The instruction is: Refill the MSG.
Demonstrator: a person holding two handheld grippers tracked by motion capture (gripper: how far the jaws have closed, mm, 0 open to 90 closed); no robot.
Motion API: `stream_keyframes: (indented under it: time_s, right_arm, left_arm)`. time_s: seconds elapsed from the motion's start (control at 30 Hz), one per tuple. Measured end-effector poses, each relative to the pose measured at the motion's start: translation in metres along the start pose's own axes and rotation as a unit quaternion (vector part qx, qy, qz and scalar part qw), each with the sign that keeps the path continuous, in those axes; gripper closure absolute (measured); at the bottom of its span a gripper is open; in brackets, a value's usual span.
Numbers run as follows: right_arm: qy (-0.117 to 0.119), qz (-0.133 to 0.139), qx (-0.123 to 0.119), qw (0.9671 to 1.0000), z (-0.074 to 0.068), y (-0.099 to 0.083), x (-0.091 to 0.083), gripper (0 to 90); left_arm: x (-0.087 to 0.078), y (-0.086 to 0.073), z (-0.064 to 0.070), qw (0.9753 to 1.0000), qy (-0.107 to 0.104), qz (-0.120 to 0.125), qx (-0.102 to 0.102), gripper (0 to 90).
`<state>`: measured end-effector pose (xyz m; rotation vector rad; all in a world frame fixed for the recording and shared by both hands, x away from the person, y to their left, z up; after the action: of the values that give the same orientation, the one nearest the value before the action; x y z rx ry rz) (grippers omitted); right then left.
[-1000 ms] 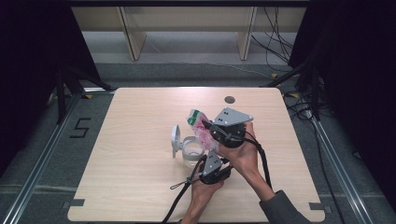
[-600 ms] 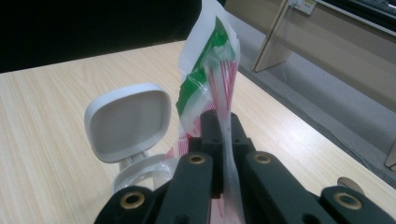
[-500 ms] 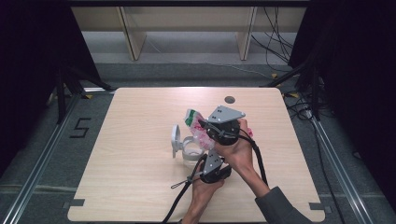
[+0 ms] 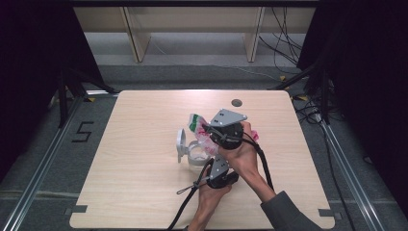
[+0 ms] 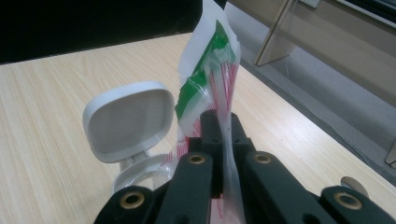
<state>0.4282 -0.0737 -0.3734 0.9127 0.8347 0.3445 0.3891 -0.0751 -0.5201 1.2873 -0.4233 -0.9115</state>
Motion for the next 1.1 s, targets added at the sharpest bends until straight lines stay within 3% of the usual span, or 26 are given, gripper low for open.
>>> stream_keyframes:
  time_s: [0.07,0.27,0.6,0.7,1.1]
  right_arm:
    - [0.005,-0.004,0.009,0.9999,-0.0014,-0.0005,0.0004,90.0]
    - [0.002,-0.001,-0.004,1.0000,-0.0008,0.0010,0.0019,90.0]
    - [0.006,-0.007,-0.001,1.0000,-0.0040,0.0012,0.0062,90.0]
    - [0.007,-0.008,-0.013,0.9999,-0.0045,0.0014,0.0077,90.0]
    - [0.007,-0.010,-0.007,0.9999,-0.0064,0.0017,0.0093,90.0]
  left_arm:
    - [0.0003,-0.0001,0.0000,1.0000,0.001,-0.001,0.000,74.4]
    - [0.0001,0.0010,-0.0003,1.0000,-0.003,0.001,0.003,74.4]
    - [-0.0001,0.0006,-0.0001,1.0000,-0.002,0.003,0.001,74.4]
    - [0.0003,0.0007,0.0000,1.0000,-0.001,0.005,0.000,74.4]
    - [0.0000,0.0007,0.0004,1.0000,-0.003,0.004,0.001,74.4]
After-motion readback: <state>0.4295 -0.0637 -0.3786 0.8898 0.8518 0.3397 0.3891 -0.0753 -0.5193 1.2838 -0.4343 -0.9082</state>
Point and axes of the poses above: each handheld gripper's, and its own axes: x roughly forward along the jaws, y roughly out of its top, z roughly to its right, the point moved 5 cm from there along x, roughly forward along the jaws, and after that the axes turned 8 degrees about -x, right-handed, at the moved point
